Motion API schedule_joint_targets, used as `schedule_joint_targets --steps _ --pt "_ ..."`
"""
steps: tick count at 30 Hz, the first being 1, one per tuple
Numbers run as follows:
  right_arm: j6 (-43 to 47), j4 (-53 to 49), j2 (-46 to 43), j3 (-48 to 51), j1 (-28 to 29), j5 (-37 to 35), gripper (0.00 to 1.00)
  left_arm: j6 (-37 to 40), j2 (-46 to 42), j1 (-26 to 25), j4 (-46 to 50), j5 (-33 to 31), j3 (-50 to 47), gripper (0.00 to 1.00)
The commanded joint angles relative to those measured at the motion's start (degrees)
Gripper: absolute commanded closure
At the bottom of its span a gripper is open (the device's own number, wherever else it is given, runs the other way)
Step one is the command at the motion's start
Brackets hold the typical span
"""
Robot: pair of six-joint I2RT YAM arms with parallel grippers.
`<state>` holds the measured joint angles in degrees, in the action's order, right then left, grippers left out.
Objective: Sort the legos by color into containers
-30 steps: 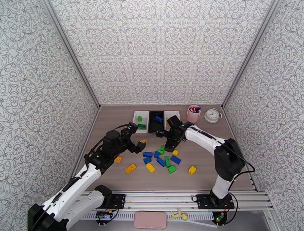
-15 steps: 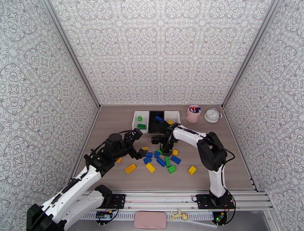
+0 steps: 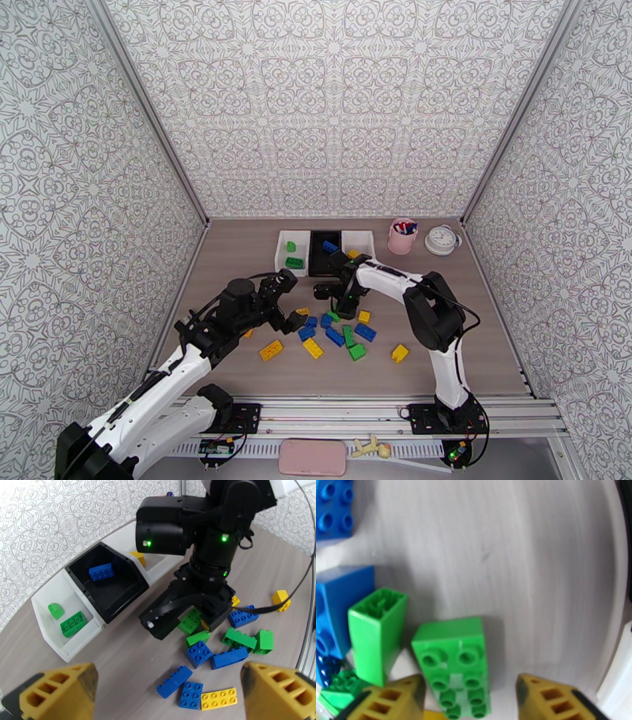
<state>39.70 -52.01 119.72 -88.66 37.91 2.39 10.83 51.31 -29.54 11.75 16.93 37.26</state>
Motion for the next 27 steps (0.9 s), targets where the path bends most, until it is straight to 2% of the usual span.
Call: schedule_joint_targets --steps 1,2,4,8,9,13,15,20,27 --pt "-0.38 -1.24 0.97 -1.70 -0.23 1.63 0.51 0.99 -0.50 -0.52 -0.59 0.77 -0.71 0.00" --pt "-0.39 -1.30 0.89 -1.77 -0.29 1.73 0.56 0.95 -0.59 -0.48 -0.59 0.65 -0.86 0.00" --pt "-0.58 -1.49 0.56 -1.78 -0.46 1.98 0.60 0.78 -0.92 -0.52 -1.06 0.65 -1.04 0.00" --pt "-1.44 -1.23 -0.77 -1.48 -0.81 2.40 0.62 0.87 -1.21 -0.52 -1.21 0.42 -1.26 0.00" --pt "-1.62 -0.85 -1.17 -1.31 -0.95 2.83 0.66 0.86 -1.29 -0.52 -1.12 0.22 -1.31 0.00" --pt "-2.48 1.07 -2.85 -0.49 -1.17 3.40 0.67 0.94 -1.74 -0.78 -1.11 -0.15 -1.55 0.00" --pt "-3.23 2.24 -3.67 -0.37 -1.17 2.60 0.72 0.95 -1.83 -0.84 -1.11 -0.43 -1.58 0.00" --pt "-5.32 8.35 -7.89 1.59 -1.26 2.44 0.72 0.86 -1.88 -0.80 -1.79 -0.84 -1.96 0.00" --pt "-10.64 23.23 -13.83 5.53 -1.34 2.70 0.72 0.25 -2.39 -0.78 -1.00 -1.98 -1.96 0.00"
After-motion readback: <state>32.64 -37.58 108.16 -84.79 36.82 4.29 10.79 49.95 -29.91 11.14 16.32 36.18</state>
